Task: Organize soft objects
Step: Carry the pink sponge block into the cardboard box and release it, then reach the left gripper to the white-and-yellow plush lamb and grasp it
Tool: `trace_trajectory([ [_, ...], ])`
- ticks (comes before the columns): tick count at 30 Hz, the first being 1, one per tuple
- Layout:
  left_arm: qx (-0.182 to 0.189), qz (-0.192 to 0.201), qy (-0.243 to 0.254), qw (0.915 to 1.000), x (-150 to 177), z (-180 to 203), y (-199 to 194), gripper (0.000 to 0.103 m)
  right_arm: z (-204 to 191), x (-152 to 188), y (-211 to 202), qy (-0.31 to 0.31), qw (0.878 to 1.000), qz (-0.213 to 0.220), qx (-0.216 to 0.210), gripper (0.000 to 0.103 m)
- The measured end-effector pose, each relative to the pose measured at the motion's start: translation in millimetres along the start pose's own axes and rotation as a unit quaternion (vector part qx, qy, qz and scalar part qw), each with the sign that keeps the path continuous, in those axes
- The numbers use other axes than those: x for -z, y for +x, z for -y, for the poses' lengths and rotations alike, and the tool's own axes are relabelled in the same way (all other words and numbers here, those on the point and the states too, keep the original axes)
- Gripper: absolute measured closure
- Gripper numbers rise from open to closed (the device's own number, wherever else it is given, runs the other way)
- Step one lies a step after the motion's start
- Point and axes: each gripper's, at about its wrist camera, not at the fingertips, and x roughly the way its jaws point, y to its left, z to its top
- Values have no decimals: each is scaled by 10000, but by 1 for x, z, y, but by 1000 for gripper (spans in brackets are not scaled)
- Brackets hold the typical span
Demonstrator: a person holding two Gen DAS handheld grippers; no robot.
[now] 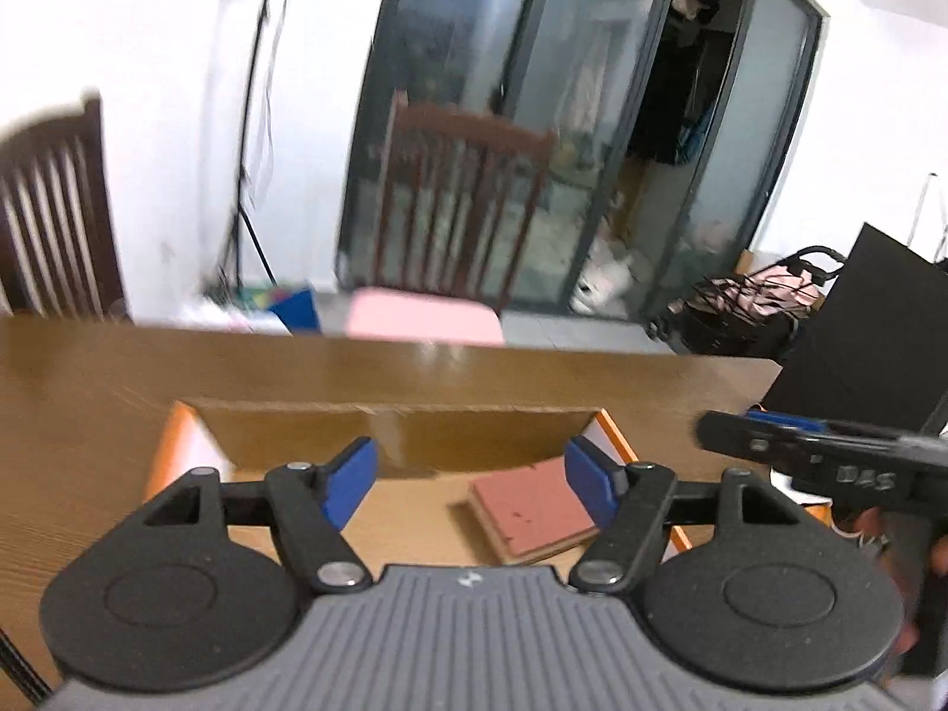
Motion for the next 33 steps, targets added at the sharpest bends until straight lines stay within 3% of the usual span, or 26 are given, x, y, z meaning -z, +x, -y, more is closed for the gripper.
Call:
trace_trajectory([
  [3, -212, 328, 314, 9987, 12, 8, -52, 20, -10, 5, -47, -239, 9995, 186, -88, 39],
  [9, -469, 912, 928, 9904, 57, 23, -153, 14, -38, 35, -137, -792, 9949, 608, -164, 30],
  [15, -415, 1358, 1072, 9840, 117, 30, -237, 5, -69, 85, -214, -1158, 9876, 1001, -350, 17],
  [19, -497, 1534, 1115, 9806, 164, 27, -278, 4, -89, 132, -254, -1375, 9824, 1157, -501, 16],
  [23, -646, 1634, 1071, 9786, 213, 22, -301, 2, -104, 184, -277, -1431, 9810, 1175, -579, 15],
  [27, -573, 1439, 663, 9857, 261, 18, -310, 2, -110, 229, -284, -1406, 9828, 1076, -527, 15],
  [33, -429, 931, 148, 9946, 293, -7, -285, 2, -115, 276, -266, -1261, 9880, 586, -673, 17],
])
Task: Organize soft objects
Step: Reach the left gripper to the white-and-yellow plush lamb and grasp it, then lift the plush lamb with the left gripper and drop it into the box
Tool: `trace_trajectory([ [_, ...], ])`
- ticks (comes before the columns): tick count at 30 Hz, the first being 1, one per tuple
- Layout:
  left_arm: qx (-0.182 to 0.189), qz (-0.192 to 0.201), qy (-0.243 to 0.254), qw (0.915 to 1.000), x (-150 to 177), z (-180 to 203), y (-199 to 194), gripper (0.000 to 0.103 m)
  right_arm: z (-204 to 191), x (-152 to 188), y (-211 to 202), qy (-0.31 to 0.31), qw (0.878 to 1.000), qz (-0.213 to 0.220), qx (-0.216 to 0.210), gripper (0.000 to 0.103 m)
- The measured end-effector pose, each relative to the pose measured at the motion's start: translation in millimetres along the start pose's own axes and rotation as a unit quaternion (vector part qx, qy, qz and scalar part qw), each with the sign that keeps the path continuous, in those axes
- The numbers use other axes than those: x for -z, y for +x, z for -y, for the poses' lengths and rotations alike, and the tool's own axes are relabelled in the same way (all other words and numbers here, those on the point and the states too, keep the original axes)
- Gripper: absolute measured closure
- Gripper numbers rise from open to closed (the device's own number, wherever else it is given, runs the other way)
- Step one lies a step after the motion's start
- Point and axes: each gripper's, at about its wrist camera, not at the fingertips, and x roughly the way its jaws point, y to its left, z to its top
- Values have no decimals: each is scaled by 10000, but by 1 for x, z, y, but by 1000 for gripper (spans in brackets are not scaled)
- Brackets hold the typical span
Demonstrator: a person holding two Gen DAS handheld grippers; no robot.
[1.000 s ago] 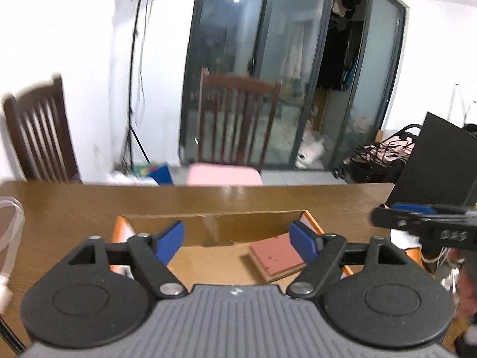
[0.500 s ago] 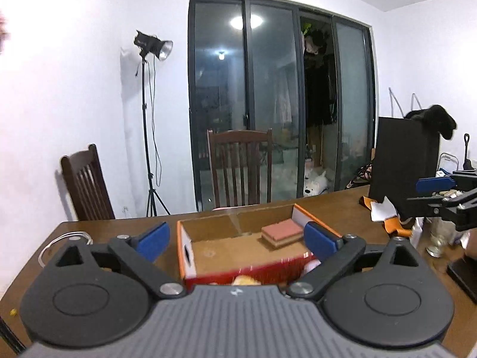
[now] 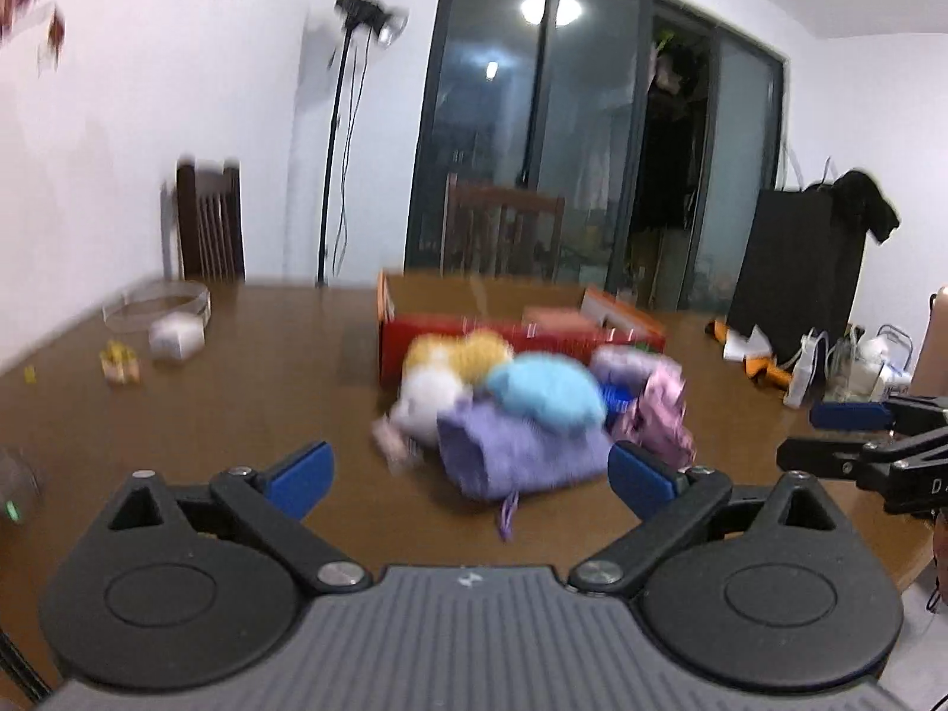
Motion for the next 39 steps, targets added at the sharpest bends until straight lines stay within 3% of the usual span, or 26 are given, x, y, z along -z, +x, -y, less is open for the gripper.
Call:
trace_trajectory([
  [3, -125, -151, 57, 9998, 4, -10, 14, 2, -1, 2, 10, -105, 9999, 8, 107, 18],
  [8, 70, -88, -64, 9999, -4, -23, 43, 2, 0, -11, 34, 77, 9998, 170, -56, 20],
  [12, 164, -189, -290, 9993, -20, -37, 81, 14, 3, -28, 72, 141, 9997, 11, -213, 23],
  [15, 302, -288, -578, 9975, -35, -51, 116, 21, 12, -45, 110, 416, 9978, -41, -509, 26],
  [18, 577, -633, -867, 9925, -47, -69, 159, 22, 22, -62, 155, 772, 9940, -172, -758, 31],
  [22, 709, -1087, -1076, 9857, -51, -81, 203, 25, 31, -79, 222, 1138, 9882, -508, -895, 32],
  [23, 737, -1185, -1087, 9842, -50, -82, 210, 30, 33, -81, 236, 1220, 9870, -588, -861, 32],
  [25, 874, -1326, -1168, 9804, -46, -85, 218, 44, 35, -82, 262, 1316, 9845, -789, -853, 33],
  [27, 1074, -1414, -1427, 9737, -41, -91, 221, 49, 36, -78, 280, 1454, 9807, -899, -949, 37],
  [28, 1103, -1414, -1482, 9726, -41, -92, 221, 50, 37, -73, 288, 1574, 9770, -977, -1060, 42],
  [33, 1086, -1327, -1653, 9712, -38, -100, 216, 53, 48, -60, 296, 1986, 9648, -1022, -1391, 44],
  [39, 1064, -1231, -1530, 9747, -37, -99, 212, 54, 49, -58, 298, 1967, 9647, -980, -1448, 48],
])
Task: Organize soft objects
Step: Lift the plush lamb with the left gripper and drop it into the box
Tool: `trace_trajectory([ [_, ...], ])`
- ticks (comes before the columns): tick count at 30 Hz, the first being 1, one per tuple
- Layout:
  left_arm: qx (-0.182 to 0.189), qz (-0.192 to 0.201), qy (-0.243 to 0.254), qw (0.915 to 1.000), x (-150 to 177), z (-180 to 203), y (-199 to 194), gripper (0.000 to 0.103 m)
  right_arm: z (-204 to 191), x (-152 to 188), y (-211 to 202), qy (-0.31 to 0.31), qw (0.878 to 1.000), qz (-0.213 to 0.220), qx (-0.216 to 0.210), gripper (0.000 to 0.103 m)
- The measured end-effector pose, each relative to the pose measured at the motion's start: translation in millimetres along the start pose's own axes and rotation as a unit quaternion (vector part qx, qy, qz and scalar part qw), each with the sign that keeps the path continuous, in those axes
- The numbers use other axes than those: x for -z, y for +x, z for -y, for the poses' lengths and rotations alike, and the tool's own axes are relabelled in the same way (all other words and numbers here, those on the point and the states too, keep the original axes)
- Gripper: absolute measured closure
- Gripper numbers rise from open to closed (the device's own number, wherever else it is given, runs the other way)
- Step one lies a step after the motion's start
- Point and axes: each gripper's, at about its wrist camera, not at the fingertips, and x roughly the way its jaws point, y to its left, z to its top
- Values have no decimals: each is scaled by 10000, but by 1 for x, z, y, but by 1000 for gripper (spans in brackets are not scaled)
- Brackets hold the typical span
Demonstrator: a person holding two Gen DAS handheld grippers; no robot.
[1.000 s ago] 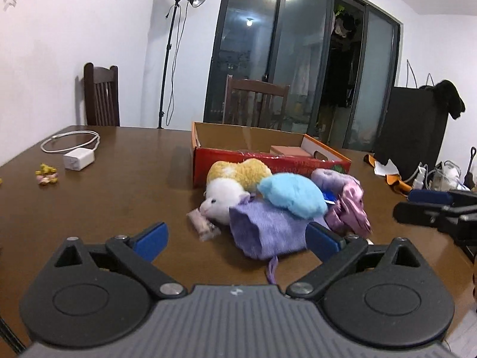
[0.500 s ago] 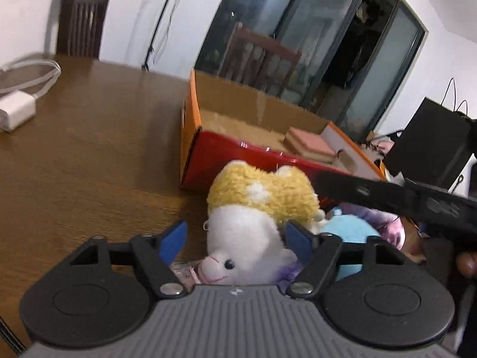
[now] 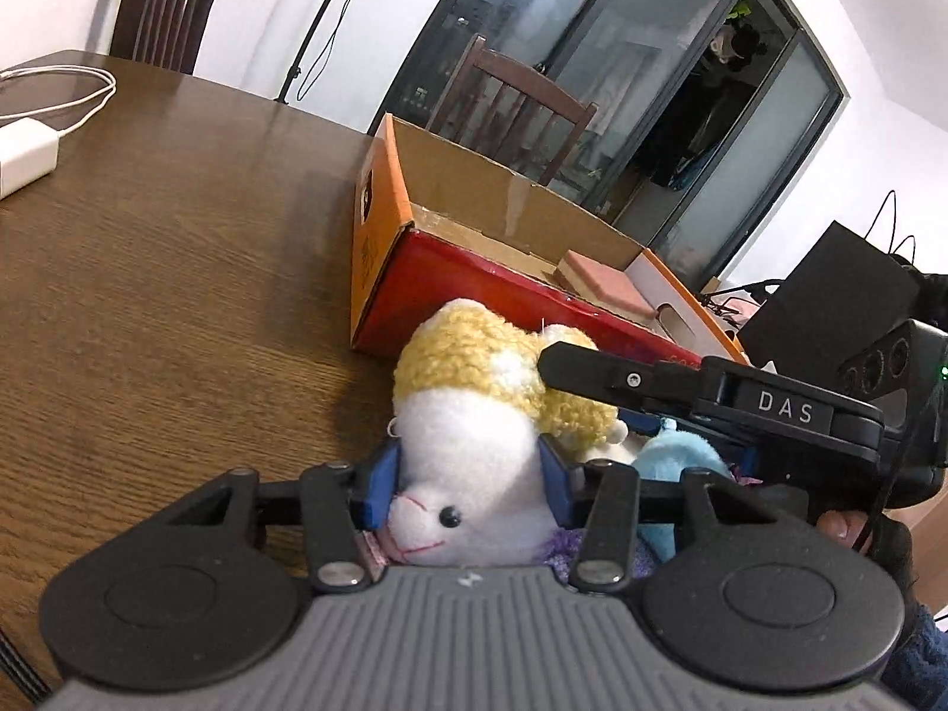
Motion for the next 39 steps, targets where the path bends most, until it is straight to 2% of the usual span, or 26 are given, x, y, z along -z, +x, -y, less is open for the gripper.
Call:
trace_trajectory([
  [5, -19, 549, 425, 9976, -2, 15, -19, 54, -15, -1, -14, -371, 9987, 345, -50, 48],
  [8, -28, 939, 576, 9939, -6, 30, -44, 55, -28, -7, -31, -542, 9957, 706, -267, 48],
  [10, 1, 1056, 708, 9919, -7, 45, -64, 55, -41, -11, -50, -607, 9937, 869, -356, 48],
  [13, -12, 995, 843, 9915, -1, 66, -89, 55, -62, -6, -82, -686, 9920, 1010, -306, 48],
  [16, 97, 924, 867, 9919, 24, 87, -108, 55, -74, 12, -116, -705, 9918, 1046, -201, 48],
  [21, 164, 658, 749, 9949, 76, 113, -114, 55, -65, 57, -161, -331, 9942, 1023, 19, 48],
  [26, 77, 237, 951, 9952, 126, 124, -104, 53, -49, 104, -182, -116, 9967, 724, 350, 48],
  [27, 94, 162, 950, 9953, 132, 123, -103, 50, -43, 111, -183, -13, 9973, 630, 374, 48],
  [30, 76, 217, 1002, 9947, 148, 121, -110, 29, -31, 133, -184, 85, 9972, 453, 589, 51],
  [31, 91, 225, 1023, 9945, 148, 120, -112, 28, -30, 138, -184, 83, 9970, 459, 610, 51],
  [35, 148, 262, 1037, 9941, 157, 118, -124, 29, -22, 145, -186, 302, 9969, 505, 518, 47],
  [37, 88, 283, 1011, 9944, 158, 117, -125, 46, -20, 144, -185, 383, 9968, 499, 500, 45],
  [39, 112, 259, 1010, 9945, 156, 114, -123, 49, -19, 146, -184, 436, 9969, 484, 450, 45],
])
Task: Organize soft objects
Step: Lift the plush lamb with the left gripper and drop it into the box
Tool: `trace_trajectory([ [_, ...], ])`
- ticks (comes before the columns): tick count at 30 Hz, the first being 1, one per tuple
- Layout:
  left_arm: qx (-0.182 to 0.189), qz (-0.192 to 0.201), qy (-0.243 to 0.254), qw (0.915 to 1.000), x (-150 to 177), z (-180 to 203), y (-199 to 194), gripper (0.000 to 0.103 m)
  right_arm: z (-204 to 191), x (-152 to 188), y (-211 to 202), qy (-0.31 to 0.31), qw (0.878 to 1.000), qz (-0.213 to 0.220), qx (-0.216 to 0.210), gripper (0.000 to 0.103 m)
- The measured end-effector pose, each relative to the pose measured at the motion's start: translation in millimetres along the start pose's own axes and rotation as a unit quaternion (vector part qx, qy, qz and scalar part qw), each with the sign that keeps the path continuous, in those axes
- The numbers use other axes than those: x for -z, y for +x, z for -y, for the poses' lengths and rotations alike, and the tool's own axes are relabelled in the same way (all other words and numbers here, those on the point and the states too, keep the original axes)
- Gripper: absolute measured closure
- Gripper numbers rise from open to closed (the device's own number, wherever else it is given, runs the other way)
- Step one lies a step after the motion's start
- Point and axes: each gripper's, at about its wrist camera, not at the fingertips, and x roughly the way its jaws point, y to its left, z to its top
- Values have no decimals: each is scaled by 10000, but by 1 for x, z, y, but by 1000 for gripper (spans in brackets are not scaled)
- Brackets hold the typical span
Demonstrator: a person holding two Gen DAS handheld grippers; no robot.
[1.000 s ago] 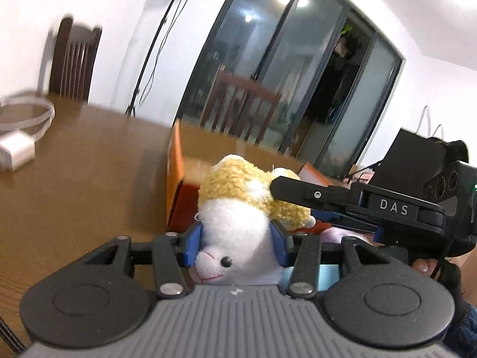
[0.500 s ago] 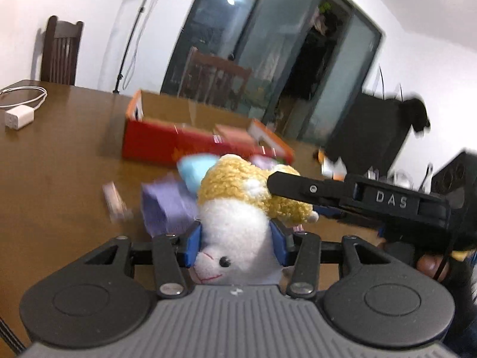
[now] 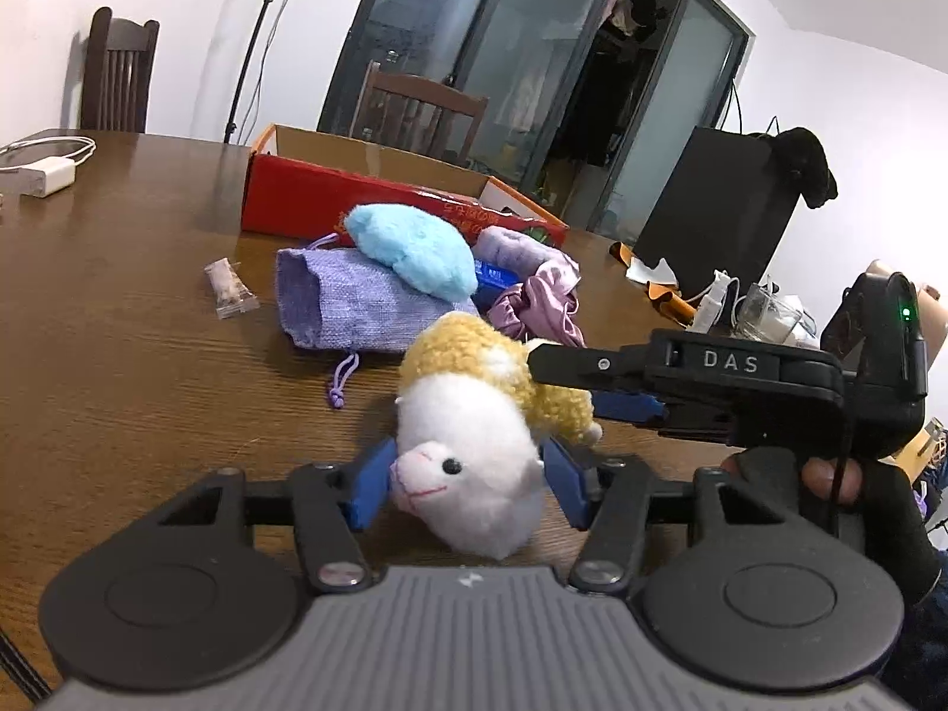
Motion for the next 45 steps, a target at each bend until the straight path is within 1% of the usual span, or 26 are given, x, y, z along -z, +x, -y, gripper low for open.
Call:
trace_trajectory([
  [2, 64, 5, -35, 10000, -1, -3, 1, 55, 4, 1, 3, 152, 9998, -77, -132, 45],
  [3, 74, 7, -58, 10000, -3, -4, 1, 57, 6, 3, 4, 270, 9994, -112, -192, 47],
  [4, 125, -11, -133, 9998, -5, -7, 2, 57, 9, 2, 4, 335, 9991, -109, -216, 50],
  [6, 245, 3, -280, 9993, -10, -10, 2, 57, 9, -1, 2, 358, 9991, -92, -217, 52],
  [8, 400, 82, -390, 9984, -19, -12, 2, 57, 5, -8, -1, 287, 9994, 12, -200, 53],
  [11, 576, 311, -407, 9970, -44, -13, 5, 57, -4, -28, -7, 211, 9991, 280, -237, 53],
  [12, 647, 405, -379, 9964, -56, -14, 7, 58, -7, -39, -7, 202, 9987, 384, -278, 53],
  [14, 852, 589, -294, 9942, -89, -19, 17, 58, -10, -70, 2, 167, 9977, 516, -409, 54],
  [15, 815, 650, -246, 9942, -108, -22, 25, 59, -12, -90, 13, 141, 9975, 501, -487, 54],
  [17, 668, 705, -265, 9949, -146, -32, 49, 59, -15, -130, 39, 15, 9973, 546, -487, 54],
  [20, 550, 653, -394, 9956, -201, -57, 95, 59, -18, -187, 86, -215, 9972, 596, -396, 54],
  [22, 417, 519, -519, 9964, -236, -78, 132, 59, -12, -223, 126, -60, 9982, 488, -338, 54],
  [24, 249, 371, -745, 9962, -263, -100, 169, 59, 0, -256, 173, 192, 9991, 290, -226, 54],
  [25, 175, 303, -773, 9964, -272, -110, 182, 59, 5, -270, 196, 232, 9995, 174, -139, 54],
  [27, -63, 173, -901, 9958, -287, -127, 213, 59, 15, -288, 235, 332, 9994, -11, 8, 54],
  [29, -375, -37, -787, 9962, -298, -137, 242, 59, 27, -299, 275, 520, 9981, -300, 150, 54],
  [31, -510, -227, -538, 9970, -302, -145, 264, 62, 39, -301, 308, 650, 9958, -605, 227, 55],
  [33, -807, -550, -404, 9944, -301, -149, 286, 62, 46, -296, 334, 739, 9930, -878, 275, 58],
  [34, -946, -674, -315, 9927, -300, -148, 291, 62, 47, -294, 342, 772, 9919, -966, 303, 58],
  [35, -996, -679, -249, 9924, -299, -148, 292, 62, 45, -289, 346, 715, 9912, -1041, 395, 58],
  [36, -962, -614, -211, 9932, -297, -147, 291, 62, 42, -287, 349, 598, 9913, -1061, 497, 55],
  [37, -926, -591, -204, 9937, -294, -148, 286, 60, 39, -285, 349, 506, 9919, -1039, 526, 52],
  [39, -956, -509, -196, 9939, -295, -148, 278, 59, 36, -282, 343, 458, 9924, -988, 565, 50],
  [41, -1006, -413, -63, 9941, -297, -146, 267, 56, 32, -286, 334, 388, 9938, -882, 551, 49],
  [42, -1047, -372, -3, 9938, -299, -145, 261, 53, 29, -289, 327, 317, 9946, -817, 560, 46],
  [45, -1140, -235, 164, 9931, -308, -141, 233, 51, 17, -303, 294, 14, 9969, -567, 544, 40],
])
